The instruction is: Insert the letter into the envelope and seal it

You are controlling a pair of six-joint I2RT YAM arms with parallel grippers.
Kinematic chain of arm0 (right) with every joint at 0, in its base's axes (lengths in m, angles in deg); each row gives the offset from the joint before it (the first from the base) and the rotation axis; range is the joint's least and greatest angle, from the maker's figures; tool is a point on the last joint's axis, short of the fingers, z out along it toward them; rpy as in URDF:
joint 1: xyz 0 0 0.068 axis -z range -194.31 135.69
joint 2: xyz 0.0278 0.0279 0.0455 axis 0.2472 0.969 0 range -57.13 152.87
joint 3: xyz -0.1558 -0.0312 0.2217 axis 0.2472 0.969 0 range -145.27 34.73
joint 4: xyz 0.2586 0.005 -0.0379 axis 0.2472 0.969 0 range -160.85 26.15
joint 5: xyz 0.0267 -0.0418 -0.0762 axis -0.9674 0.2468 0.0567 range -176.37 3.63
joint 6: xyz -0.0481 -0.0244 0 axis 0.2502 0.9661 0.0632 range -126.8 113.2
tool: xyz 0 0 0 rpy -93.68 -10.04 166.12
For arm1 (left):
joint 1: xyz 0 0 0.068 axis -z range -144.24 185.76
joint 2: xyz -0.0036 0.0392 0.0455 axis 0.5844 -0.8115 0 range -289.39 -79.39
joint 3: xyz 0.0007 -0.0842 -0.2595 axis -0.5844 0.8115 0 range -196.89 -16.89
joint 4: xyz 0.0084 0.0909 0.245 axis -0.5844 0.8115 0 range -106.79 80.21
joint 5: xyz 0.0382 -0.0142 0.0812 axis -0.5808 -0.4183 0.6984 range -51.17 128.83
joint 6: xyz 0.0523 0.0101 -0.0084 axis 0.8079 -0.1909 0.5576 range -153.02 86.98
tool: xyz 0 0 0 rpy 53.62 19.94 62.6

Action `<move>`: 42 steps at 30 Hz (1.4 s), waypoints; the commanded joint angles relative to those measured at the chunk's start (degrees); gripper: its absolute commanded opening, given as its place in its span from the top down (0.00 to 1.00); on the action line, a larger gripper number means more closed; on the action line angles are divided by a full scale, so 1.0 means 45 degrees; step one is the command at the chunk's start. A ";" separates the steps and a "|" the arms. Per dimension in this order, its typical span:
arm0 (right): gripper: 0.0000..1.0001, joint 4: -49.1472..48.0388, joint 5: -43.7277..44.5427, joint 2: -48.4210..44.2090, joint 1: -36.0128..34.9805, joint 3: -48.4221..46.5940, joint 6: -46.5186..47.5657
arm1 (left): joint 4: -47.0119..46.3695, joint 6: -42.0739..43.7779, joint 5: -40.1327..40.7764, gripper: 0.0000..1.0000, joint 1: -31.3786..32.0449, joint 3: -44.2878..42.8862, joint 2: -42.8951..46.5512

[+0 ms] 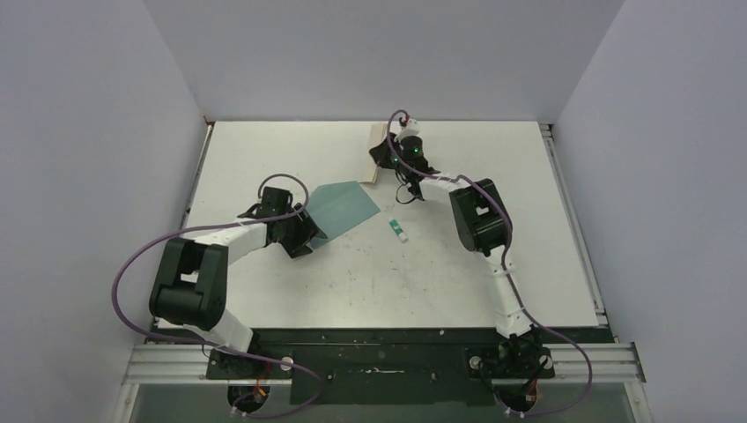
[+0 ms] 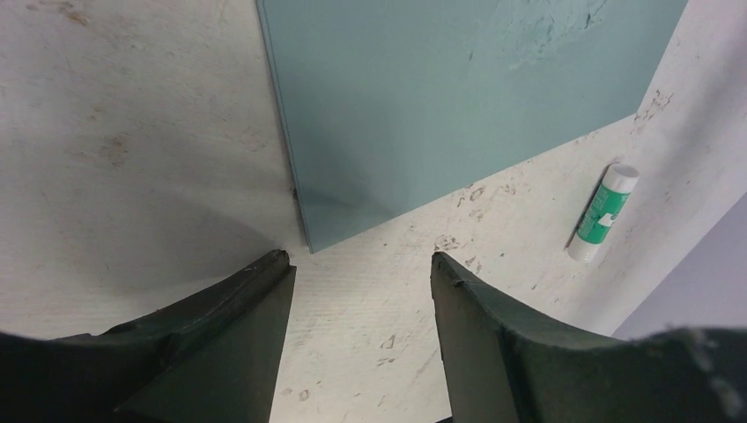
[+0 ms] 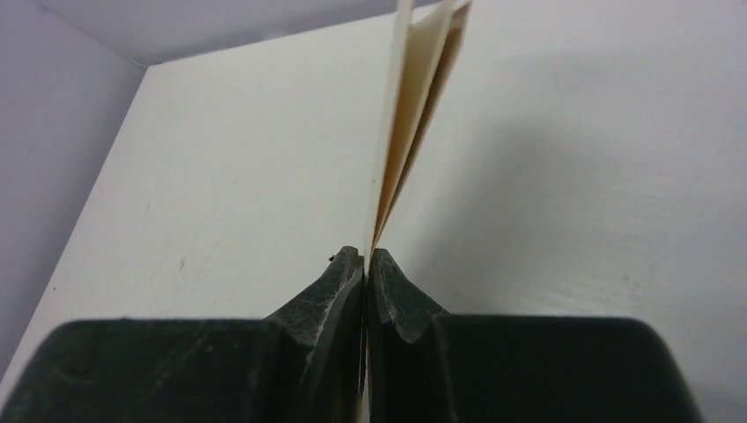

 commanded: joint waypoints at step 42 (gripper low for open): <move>0.95 0.4518 -0.2276 -0.5000 -0.2515 0.3114 0.3179 | 0.2163 0.1827 0.1119 0.21 -0.2966 -0.2136 -0.0056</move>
